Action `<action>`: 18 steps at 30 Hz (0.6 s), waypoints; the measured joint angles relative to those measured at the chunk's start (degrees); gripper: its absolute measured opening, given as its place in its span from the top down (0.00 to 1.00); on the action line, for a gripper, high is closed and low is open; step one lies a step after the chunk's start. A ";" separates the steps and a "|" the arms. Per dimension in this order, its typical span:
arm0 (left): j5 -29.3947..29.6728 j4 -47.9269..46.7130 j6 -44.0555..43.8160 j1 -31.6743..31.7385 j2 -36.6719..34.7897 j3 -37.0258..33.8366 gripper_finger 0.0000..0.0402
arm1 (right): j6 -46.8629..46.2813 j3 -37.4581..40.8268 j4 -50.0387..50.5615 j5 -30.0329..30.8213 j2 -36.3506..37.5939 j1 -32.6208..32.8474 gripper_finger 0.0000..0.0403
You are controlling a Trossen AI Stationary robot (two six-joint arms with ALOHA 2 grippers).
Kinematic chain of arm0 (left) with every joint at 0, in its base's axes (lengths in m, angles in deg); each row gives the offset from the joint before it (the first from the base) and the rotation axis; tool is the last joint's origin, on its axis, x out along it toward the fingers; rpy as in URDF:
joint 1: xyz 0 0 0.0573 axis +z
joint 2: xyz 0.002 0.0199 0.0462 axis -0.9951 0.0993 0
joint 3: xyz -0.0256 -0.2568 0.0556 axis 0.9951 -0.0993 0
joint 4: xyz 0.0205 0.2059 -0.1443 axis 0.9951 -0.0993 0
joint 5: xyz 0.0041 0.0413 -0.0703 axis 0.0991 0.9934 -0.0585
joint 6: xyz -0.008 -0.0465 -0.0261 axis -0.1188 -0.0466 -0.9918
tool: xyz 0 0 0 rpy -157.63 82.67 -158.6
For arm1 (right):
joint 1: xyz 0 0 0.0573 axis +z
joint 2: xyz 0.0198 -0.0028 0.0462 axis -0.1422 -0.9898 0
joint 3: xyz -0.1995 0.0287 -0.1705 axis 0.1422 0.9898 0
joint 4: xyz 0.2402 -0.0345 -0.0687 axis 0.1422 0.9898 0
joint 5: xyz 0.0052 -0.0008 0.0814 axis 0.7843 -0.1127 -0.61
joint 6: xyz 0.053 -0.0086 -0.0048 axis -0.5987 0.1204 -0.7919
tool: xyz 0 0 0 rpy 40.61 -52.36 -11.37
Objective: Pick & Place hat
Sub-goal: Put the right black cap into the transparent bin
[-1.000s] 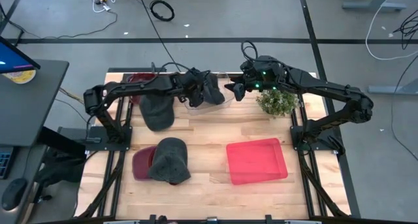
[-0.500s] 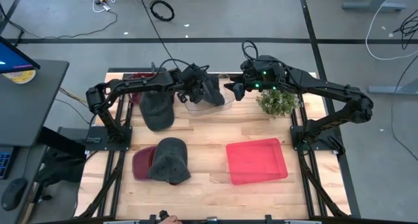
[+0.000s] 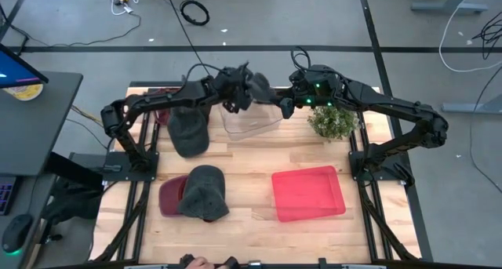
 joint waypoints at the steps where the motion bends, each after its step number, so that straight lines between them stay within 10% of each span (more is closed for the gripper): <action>1: 1.67 -1.05 -2.27 -0.04 0.04 1.30 0.97 | 0.00 0.00 -0.01 0.01 0.00 0.00 0.38; 9: 7.89 -24.80 -30.13 0.06 0.07 17.93 0.97 | 0.00 0.00 0.22 0.00 0.00 -0.57 0.38; 18: -12.69 -49.07 -62.35 1.31 -0.10 34.32 0.97 | 0.11 0.00 0.19 0.00 0.00 -2.40 0.38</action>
